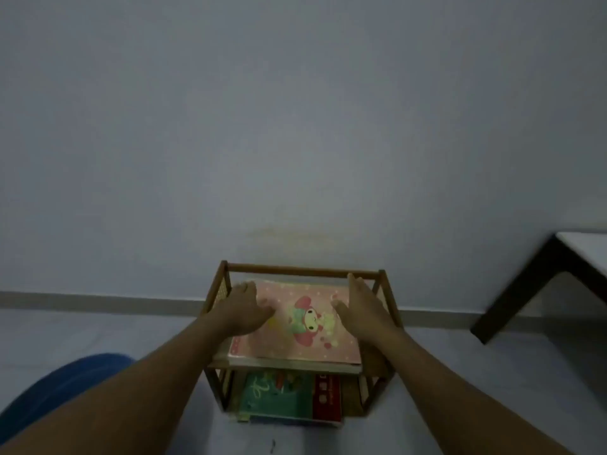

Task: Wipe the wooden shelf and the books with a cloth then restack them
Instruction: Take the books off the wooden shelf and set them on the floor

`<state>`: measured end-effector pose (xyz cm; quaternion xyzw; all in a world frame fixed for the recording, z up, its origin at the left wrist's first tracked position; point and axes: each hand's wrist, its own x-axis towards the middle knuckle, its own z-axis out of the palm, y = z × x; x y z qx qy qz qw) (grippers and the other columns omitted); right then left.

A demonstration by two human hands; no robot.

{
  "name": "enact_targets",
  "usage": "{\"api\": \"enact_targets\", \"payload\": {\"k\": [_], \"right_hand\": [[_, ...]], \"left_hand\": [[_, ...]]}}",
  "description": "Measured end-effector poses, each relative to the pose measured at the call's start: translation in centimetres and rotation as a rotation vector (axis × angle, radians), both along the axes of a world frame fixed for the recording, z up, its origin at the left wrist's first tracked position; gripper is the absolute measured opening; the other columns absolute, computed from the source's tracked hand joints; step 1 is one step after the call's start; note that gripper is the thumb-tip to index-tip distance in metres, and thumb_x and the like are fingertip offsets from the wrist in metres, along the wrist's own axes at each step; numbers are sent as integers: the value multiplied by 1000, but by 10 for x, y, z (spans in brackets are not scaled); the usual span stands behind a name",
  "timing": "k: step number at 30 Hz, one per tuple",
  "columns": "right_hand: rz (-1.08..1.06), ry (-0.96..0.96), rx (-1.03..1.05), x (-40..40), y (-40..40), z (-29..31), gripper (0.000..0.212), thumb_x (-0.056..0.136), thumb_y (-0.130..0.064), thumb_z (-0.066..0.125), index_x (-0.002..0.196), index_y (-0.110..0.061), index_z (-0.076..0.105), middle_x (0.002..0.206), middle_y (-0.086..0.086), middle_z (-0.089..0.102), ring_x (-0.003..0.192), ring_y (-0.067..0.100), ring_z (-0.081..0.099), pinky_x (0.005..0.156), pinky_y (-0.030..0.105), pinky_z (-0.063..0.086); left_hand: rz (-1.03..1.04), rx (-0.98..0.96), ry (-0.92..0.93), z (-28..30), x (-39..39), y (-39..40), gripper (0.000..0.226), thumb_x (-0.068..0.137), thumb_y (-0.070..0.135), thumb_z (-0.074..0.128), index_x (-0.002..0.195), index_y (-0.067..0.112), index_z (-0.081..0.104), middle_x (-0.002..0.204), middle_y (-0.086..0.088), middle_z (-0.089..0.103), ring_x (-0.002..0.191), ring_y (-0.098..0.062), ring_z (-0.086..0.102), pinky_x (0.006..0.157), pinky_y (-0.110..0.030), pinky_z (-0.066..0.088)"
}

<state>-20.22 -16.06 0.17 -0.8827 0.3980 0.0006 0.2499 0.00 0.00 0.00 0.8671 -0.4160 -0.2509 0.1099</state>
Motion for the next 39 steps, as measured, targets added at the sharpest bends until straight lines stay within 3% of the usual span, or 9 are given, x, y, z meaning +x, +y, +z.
{"api": "enact_targets", "payload": {"k": [5,9,11,14,19,25,31,35,39], "right_hand": [[-11,-17,15,-6,11,-72,69,98,-42,42,153,-22,6,161,6,8,146,29,15,115,46,27],[-63,-70,27,-8,17,-111,69,95,-49,42,151,-27,8,159,8,8,143,30,21,110,47,33],[-182,-111,88,-5,17,-121,70,94,-49,44,151,-23,11,157,10,17,139,31,28,106,44,36],[-328,-216,131,6,11,-124,64,93,-34,57,145,-14,26,143,10,43,127,28,46,95,38,43],[-632,-419,474,19,-6,-112,41,93,-28,60,127,-6,52,118,12,63,91,25,61,74,32,51],[-675,-621,476,8,6,-125,38,91,-37,61,121,-14,56,106,6,68,90,26,67,79,42,57],[-601,-750,378,-27,42,-119,37,88,-42,62,117,-22,51,110,3,66,95,24,67,82,50,57],[-567,-762,419,-54,67,-108,31,90,-40,62,114,-26,48,110,3,65,95,26,67,83,51,57],[-549,-703,528,-90,105,-116,25,91,-36,62,110,-23,53,108,6,69,93,27,69,84,52,56]], "left_hand": [[97,17,22,-62,-16,12,74,92,46,51,149,8,23,159,-14,13,146,-32,11,119,-46,16],[52,40,4,-98,-17,21,67,89,56,40,142,20,22,153,-21,9,141,-42,13,112,-55,25],[142,-21,14,-107,-13,18,48,85,56,36,126,31,31,145,-22,26,131,-42,30,103,-54,35],[272,-203,92,-107,-10,9,33,87,35,50,116,24,41,113,-6,58,99,-24,58,84,-42,50],[603,-367,473,-91,-4,5,20,83,5,68,80,13,51,81,-3,58,71,-15,58,55,-25,48],[595,-341,662,-76,0,20,16,81,6,70,87,8,56,88,-10,64,76,-21,63,55,-30,48],[532,-376,736,-84,-23,56,23,81,-1,67,102,3,61,102,-15,70,92,-29,68,85,-45,56],[454,-401,716,-78,-48,89,18,85,1,65,103,4,63,99,-12,71,91,-24,69,79,-38,57],[418,-387,649,-79,-82,136,11,84,5,68,93,9,64,86,-4,71,75,-13,68,56,-20,52]]}}
